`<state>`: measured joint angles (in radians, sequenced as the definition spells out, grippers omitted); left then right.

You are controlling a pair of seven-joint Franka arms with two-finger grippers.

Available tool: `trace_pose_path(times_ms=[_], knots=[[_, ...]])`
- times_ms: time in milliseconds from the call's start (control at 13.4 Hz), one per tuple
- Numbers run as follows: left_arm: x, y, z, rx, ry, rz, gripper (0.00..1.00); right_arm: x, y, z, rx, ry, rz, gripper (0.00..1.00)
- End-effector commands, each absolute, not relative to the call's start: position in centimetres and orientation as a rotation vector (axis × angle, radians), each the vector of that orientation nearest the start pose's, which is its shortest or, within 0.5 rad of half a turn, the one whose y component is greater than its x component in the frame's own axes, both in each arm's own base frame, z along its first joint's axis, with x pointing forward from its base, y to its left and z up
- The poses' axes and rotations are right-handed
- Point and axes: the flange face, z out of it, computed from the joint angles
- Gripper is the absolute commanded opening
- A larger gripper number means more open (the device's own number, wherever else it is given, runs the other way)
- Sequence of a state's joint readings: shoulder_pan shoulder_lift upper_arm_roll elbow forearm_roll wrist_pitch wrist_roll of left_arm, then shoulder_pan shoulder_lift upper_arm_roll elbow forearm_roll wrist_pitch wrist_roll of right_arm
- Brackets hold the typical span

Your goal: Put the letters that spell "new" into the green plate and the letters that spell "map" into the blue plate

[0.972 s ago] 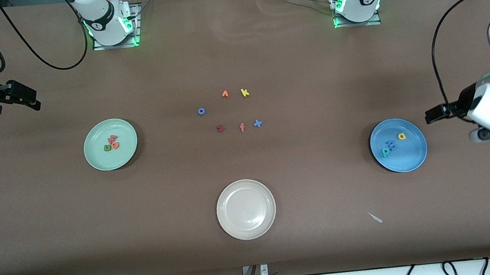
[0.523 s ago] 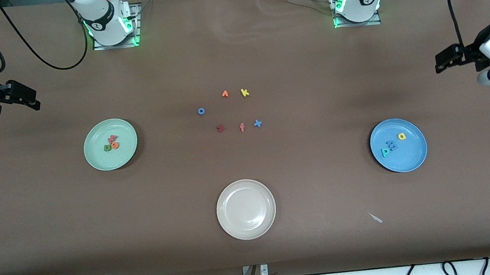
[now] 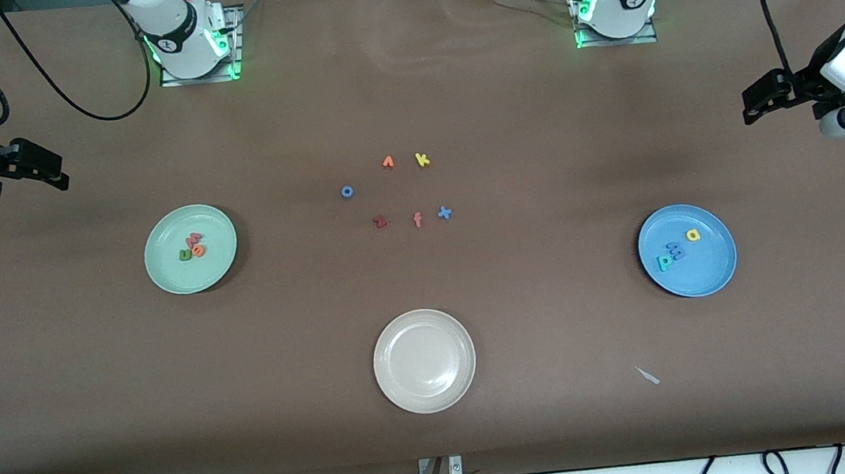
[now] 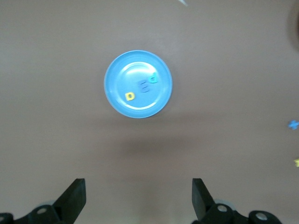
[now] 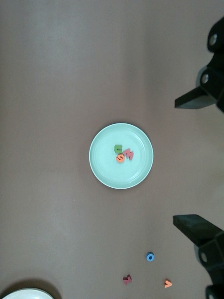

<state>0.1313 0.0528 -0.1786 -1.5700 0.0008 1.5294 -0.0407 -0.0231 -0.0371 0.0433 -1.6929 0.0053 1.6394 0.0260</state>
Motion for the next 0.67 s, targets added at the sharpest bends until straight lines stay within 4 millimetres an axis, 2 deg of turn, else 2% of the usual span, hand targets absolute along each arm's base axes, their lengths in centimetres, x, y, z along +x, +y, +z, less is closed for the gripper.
trace_pose_path(times_ms=[0,150,598], knots=[[56.17,-2.33,59.41,-3.188,-0.055,0.128,1.00,54.30,1.05,59.80,-3.153,-0.013,0.026,1.00],[56.47,-1.83,58.89,-3.186,-0.067,0.142,1.00,54.32,1.05,59.81,-3.153,-0.013,0.024,1.00],[56.45,-1.53,59.19,-3.177,-0.037,0.138,1.00,54.36,1.05,59.73,-3.153,-0.013,0.026,1.00]])
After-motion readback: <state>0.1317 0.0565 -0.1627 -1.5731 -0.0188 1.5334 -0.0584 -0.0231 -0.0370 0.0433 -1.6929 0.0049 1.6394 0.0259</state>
